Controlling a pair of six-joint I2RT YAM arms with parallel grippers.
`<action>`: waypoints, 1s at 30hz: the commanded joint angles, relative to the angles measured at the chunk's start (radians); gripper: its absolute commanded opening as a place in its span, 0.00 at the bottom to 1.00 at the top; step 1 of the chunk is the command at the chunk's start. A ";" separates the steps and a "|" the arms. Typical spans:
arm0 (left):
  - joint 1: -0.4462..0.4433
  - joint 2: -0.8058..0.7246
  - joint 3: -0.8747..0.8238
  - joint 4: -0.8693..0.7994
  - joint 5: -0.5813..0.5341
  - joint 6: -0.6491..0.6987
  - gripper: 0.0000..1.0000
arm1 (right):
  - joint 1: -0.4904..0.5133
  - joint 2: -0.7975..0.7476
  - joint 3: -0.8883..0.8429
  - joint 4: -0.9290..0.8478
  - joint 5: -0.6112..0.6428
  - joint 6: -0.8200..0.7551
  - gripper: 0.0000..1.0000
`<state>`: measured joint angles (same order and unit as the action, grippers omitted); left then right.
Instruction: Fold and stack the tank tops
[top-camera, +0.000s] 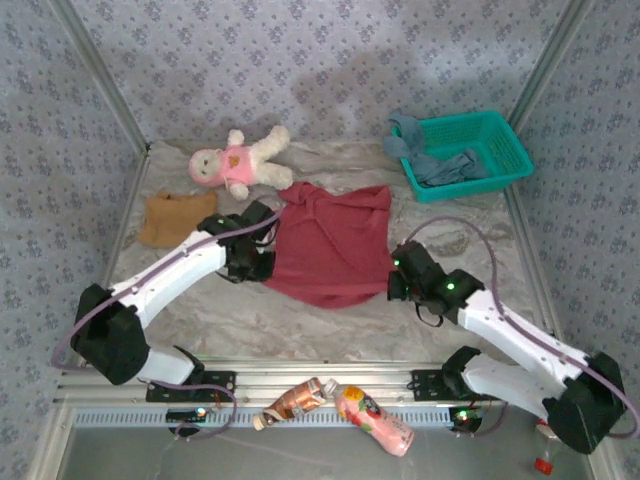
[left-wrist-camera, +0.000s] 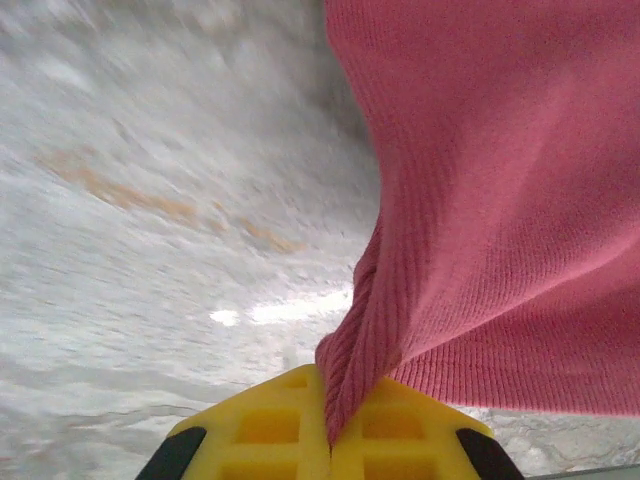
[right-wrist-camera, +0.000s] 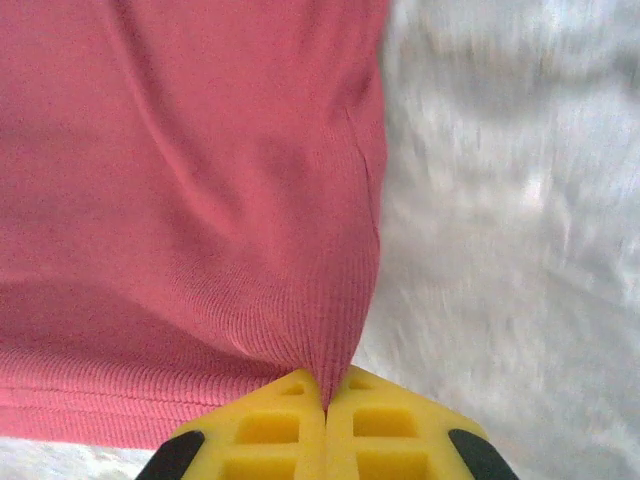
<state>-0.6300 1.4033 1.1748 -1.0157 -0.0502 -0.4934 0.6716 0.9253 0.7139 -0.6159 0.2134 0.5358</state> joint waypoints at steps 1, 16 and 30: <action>0.014 -0.031 0.164 -0.214 -0.159 0.122 0.00 | -0.007 -0.070 0.097 0.076 0.087 -0.167 0.05; 0.088 0.035 0.880 -0.141 -0.347 0.532 0.00 | -0.030 0.014 0.581 0.349 -0.030 -0.648 0.06; 0.189 0.598 1.544 0.024 -0.235 0.676 0.00 | -0.451 0.440 1.010 0.307 -0.382 -0.578 0.05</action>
<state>-0.4583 1.9900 2.6373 -1.0447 -0.3035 0.1425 0.2584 1.3426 1.6272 -0.2852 -0.0700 -0.0761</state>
